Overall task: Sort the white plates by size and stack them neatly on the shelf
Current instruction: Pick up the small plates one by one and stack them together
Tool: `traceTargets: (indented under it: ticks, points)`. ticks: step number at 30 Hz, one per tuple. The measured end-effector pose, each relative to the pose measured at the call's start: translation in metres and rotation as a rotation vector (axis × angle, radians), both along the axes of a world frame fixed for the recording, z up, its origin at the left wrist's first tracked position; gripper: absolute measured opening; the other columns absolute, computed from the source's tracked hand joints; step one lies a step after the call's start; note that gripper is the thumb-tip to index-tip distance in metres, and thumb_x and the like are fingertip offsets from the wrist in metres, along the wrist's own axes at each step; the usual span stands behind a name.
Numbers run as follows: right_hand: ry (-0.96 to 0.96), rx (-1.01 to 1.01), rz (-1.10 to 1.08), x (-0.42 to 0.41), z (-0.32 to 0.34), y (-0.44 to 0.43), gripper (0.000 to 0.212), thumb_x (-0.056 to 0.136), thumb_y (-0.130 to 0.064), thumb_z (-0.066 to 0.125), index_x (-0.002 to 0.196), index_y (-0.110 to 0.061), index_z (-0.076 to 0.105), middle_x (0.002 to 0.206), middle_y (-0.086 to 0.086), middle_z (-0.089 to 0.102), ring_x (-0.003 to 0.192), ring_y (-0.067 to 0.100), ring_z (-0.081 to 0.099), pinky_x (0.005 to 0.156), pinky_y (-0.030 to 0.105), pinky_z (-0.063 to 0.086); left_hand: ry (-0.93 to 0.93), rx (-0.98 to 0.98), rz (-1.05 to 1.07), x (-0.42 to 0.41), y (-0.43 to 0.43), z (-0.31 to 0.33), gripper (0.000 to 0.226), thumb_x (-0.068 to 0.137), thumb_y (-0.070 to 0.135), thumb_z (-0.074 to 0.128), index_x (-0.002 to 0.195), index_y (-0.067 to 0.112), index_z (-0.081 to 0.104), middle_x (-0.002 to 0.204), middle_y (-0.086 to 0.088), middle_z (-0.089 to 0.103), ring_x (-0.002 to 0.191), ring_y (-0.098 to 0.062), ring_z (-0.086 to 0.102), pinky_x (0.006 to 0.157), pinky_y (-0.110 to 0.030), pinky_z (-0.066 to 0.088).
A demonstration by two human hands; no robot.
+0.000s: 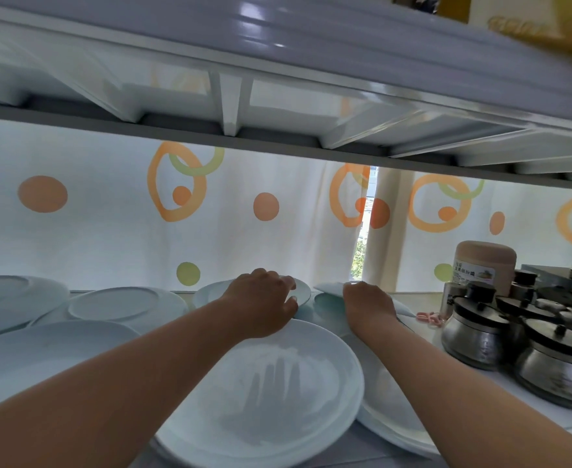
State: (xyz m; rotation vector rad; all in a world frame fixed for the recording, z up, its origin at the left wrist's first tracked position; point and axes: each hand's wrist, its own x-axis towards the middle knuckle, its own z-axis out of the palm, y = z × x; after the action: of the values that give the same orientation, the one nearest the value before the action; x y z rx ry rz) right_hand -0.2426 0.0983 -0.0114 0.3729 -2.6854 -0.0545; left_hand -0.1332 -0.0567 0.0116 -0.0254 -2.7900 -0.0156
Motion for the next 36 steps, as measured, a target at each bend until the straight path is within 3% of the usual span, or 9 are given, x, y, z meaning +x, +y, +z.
traceTargets:
  ticks: [16,19,21,22,24,26,28,34,36]
  points:
    - [0.267,0.139,0.006,0.047,0.019,0.045,0.04,0.086,0.004,0.047,0.125,-0.003,0.045,0.104,0.012,0.068,0.096,0.028,0.067,0.075,0.034,0.053,0.081,0.09,-0.079,0.03,0.033,0.014,0.044,0.096,0.039,0.036,0.135,0.022,0.044,0.138,-0.007,0.051,0.126,-0.025,0.048,0.102,-0.036,0.039]
    - [0.382,0.228,-0.022,0.07,0.025,0.053,0.048,0.053,-0.003,0.081,0.099,-0.008,0.069,0.064,0.009,0.07,0.051,0.022,0.068,0.045,0.025,0.051,0.101,0.117,-0.105,0.037,0.04,0.017,0.044,0.096,0.039,0.038,0.135,0.022,0.045,0.137,-0.006,0.053,0.125,-0.025,0.049,0.101,-0.036,0.04]
    - [0.423,0.206,0.052,0.081,0.026,0.059,0.056,0.024,0.003,0.086,0.078,-0.008,0.073,0.042,0.009,0.059,0.026,0.021,0.053,0.03,0.02,0.04,0.116,0.134,-0.123,0.042,0.046,0.016,0.044,0.095,0.038,0.038,0.135,0.021,0.045,0.136,-0.006,0.054,0.124,-0.024,0.05,0.1,-0.035,0.041]
    - [0.408,0.199,0.067,0.088,0.028,0.061,0.057,0.027,0.006,0.085,0.08,-0.006,0.072,0.043,0.009,0.058,0.026,0.022,0.053,0.029,0.02,0.038,0.124,0.14,-0.132,0.044,0.049,0.015,0.044,0.095,0.038,0.039,0.136,0.021,0.045,0.136,-0.006,0.054,0.123,-0.024,0.051,0.099,-0.034,0.041]
    - [0.354,0.184,0.094,0.105,0.035,0.065,0.051,0.061,0.005,0.075,0.11,-0.006,0.062,0.065,0.01,0.066,0.048,0.024,0.065,0.04,0.026,0.043,0.14,0.156,-0.145,0.049,0.054,0.013,0.044,0.095,0.037,0.04,0.136,0.022,0.046,0.135,-0.005,0.055,0.122,-0.024,0.052,0.099,-0.034,0.041]
    - [0.429,0.068,0.148,0.106,0.037,0.074,0.046,0.086,0.0,0.051,0.13,-0.011,0.043,0.087,0.009,0.067,0.074,0.028,0.068,0.054,0.029,0.039,0.147,0.175,-0.152,0.052,0.056,0.01,0.043,0.095,0.037,0.04,0.135,0.023,0.046,0.135,-0.004,0.056,0.122,-0.023,0.053,0.1,-0.033,0.041]
    - [0.422,-0.174,0.127,0.111,0.041,0.08,0.038,0.092,-0.008,0.042,0.129,-0.013,0.044,0.091,0.012,0.068,0.082,0.032,0.066,0.059,0.029,0.035,0.147,0.2,-0.153,0.055,0.056,0.007,0.042,0.095,0.036,0.041,0.134,0.023,0.047,0.134,-0.004,0.057,0.121,-0.023,0.053,0.099,-0.033,0.042]
    - [0.129,-0.983,0.086,0.119,0.052,0.103,0.03,0.084,-0.01,0.05,0.112,-0.006,0.061,0.104,0.015,0.065,0.098,0.034,0.059,0.071,0.027,0.04,0.177,0.265,-0.154,0.066,0.062,0.002,0.04,0.096,0.038,0.041,0.133,0.025,0.049,0.128,-0.004,0.059,0.119,-0.023,0.054,0.098,-0.034,0.043]
    - [-0.018,-1.268,0.119,0.124,0.05,0.107,0.03,0.084,-0.008,0.051,0.113,-0.005,0.06,0.107,0.017,0.062,0.089,0.033,0.062,0.058,0.03,0.053,0.175,0.273,-0.161,0.069,0.066,0.0,0.04,0.096,0.038,0.04,0.132,0.025,0.049,0.126,-0.004,0.06,0.117,-0.022,0.055,0.097,-0.034,0.044]
